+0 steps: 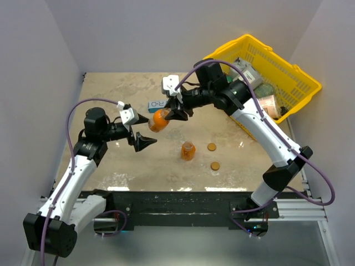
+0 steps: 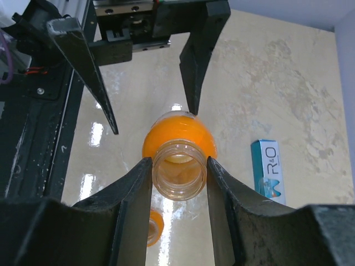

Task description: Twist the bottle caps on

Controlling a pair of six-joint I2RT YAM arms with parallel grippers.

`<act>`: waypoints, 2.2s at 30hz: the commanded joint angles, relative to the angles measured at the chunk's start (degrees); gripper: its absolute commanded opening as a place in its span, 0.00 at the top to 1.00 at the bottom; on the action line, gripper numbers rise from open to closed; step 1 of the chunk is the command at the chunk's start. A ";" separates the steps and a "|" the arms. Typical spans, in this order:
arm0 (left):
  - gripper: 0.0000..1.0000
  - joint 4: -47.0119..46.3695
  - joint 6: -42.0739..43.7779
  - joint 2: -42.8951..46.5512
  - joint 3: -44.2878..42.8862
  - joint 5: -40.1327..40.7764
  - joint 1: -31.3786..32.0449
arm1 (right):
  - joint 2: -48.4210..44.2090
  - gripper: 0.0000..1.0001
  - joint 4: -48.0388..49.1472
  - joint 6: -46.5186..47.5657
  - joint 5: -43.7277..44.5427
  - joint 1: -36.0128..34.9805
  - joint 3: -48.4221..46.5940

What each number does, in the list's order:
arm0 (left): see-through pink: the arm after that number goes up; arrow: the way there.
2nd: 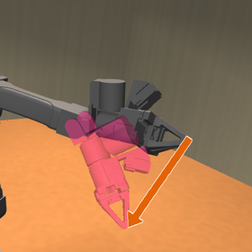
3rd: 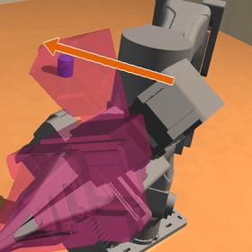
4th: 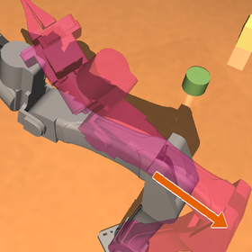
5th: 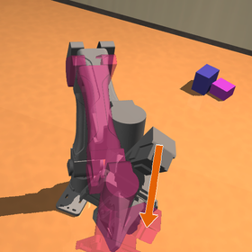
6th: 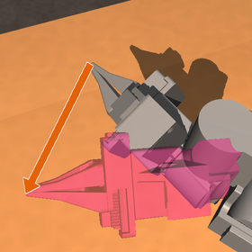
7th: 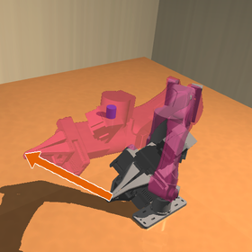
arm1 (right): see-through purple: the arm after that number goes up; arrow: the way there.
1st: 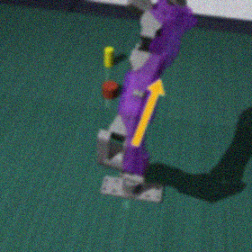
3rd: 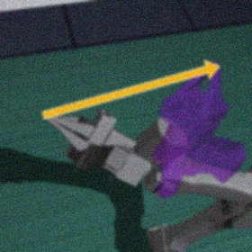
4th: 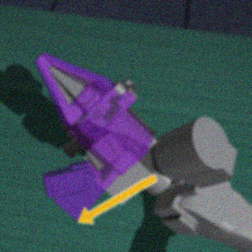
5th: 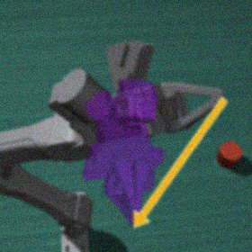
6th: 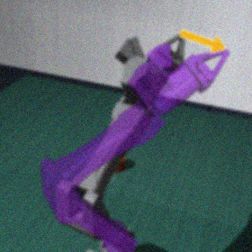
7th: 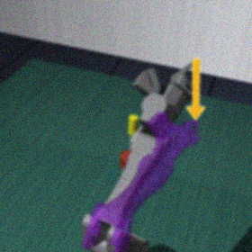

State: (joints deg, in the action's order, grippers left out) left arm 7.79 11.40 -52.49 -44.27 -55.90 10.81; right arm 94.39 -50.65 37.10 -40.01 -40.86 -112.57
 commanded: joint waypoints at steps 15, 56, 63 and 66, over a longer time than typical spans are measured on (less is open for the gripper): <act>0.00 -12.19 -6.74 -4.73 -2.84 1.92 7.56 | -0.35 0.93 5.30 -9.14 -6.57 -2.20 -1.16; 1.00 9.44 12.33 0.63 -0.90 20.48 7.65 | -20.13 0.35 -3.15 30.91 19.27 12.91 55.34; 1.00 8.12 11.02 0.11 -0.64 20.31 6.60 | -14.77 0.33 0.29 34.96 20.32 12.74 57.38; 1.00 7.77 10.49 0.02 -0.47 19.95 6.07 | -15.11 0.29 3.10 37.95 21.81 12.04 60.27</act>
State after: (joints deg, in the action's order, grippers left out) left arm 17.69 22.15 -52.80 -44.25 -35.70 17.76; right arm 79.59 -51.57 68.88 -20.38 -28.10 -54.96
